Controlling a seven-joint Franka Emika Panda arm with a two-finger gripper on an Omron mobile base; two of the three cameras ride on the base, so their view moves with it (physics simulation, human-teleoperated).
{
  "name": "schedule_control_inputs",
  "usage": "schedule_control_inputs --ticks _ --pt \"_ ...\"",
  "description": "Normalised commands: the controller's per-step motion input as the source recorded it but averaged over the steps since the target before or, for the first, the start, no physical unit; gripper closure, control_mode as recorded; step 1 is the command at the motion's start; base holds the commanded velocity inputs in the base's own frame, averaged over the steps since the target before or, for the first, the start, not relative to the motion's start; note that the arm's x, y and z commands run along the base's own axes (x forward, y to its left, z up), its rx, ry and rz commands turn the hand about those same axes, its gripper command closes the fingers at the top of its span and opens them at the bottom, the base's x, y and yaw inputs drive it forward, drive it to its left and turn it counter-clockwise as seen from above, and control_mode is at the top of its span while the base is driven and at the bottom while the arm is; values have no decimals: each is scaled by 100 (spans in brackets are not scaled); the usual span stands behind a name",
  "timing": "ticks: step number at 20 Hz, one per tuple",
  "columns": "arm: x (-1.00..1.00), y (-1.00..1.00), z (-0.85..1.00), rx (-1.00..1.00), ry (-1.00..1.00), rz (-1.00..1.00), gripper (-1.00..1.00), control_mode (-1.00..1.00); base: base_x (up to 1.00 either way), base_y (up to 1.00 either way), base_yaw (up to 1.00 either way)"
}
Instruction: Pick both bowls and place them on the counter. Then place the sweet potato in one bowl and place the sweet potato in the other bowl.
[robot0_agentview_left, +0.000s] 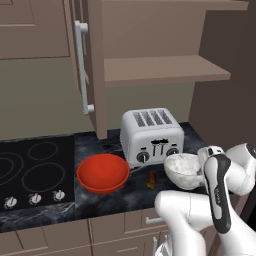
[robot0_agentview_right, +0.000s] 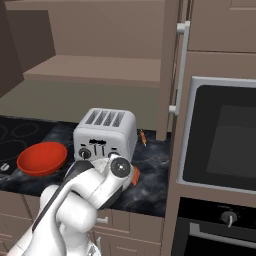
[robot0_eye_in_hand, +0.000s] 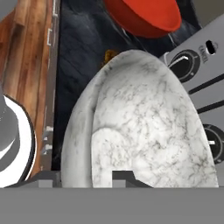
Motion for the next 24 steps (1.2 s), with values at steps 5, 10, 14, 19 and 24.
schedule_control_inputs --ticks 5,10,14,19,24 --pt "26 30 -42 0 -16 -3 100 -100 0 0 0" --pt "17 32 -38 0 -13 -3 100 -100 0 0 0" --pt "0 31 -24 -1 -2 -1 100 -100 0 0 0" --pt "-1 29 -13 -7 1 0 100 -100 0 0 0" --pt "-2 26 -7 -9 0 0 100 -100 0 0 0"
